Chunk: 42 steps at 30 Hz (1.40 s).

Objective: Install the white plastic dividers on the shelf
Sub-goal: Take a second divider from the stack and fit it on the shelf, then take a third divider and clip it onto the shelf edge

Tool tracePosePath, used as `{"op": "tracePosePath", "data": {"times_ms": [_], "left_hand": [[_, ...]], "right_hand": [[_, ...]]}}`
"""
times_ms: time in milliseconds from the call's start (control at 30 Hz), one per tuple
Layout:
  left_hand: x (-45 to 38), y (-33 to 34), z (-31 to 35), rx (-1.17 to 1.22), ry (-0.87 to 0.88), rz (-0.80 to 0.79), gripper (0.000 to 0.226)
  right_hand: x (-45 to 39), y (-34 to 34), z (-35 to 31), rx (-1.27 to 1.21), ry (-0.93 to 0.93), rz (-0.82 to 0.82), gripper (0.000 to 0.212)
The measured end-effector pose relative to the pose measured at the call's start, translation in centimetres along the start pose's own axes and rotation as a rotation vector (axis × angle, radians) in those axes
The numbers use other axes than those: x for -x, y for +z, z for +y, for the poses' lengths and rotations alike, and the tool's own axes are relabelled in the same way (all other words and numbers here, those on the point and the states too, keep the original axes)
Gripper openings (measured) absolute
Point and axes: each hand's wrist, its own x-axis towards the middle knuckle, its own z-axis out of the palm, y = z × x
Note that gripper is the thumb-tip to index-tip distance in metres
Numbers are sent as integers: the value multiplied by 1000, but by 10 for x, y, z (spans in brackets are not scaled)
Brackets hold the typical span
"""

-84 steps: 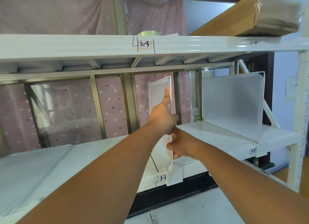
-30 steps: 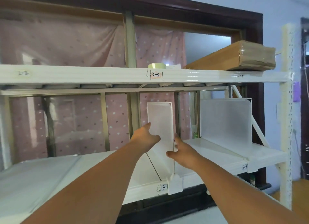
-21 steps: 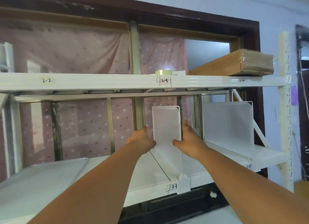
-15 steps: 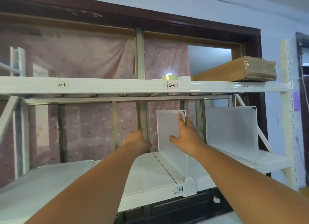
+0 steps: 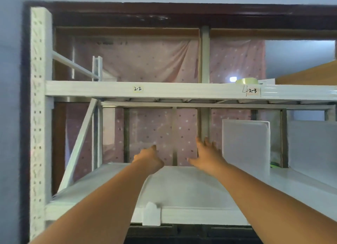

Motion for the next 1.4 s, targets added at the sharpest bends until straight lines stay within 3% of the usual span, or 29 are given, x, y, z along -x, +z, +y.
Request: {"op": "tracePosePath", "data": {"times_ms": [333, 533, 667, 767, 933, 1033, 1133, 1233, 1300, 1400], "left_hand": [[54, -47, -191, -15, -368, 105, 75], [104, -69, -254, -33, -537, 148, 73], [123, -68, -275, -31, -560, 148, 61], [130, -66, -281, -5, -571, 176, 57], [126, -60, -281, 53, -549, 165, 66], [119, -51, -274, 122, -579, 137, 70], [107, -45, -265, 360, -684, 142, 47], [96, -46, -250, 734, -780, 106, 69], [90, -47, -241, 874, -753, 113, 75], [78, -46, -217, 1109, -568, 125, 72]], "right_hand": [[-3, 123, -140, -168, -270, -369, 97], [15, 163, -212, -185, -461, -589, 103], [23, 182, -227, -155, -474, -678, 106], [28, 191, -229, -104, -502, -652, 90], [33, 193, -226, -28, -513, -459, 50], [33, 190, -226, -53, -517, -439, 51], [32, 185, -227, -139, -514, -415, 68], [32, 177, -228, -229, -494, -329, 72], [31, 170, -230, -298, -503, -273, 70], [27, 158, -224, -452, -479, -229, 67]]}}
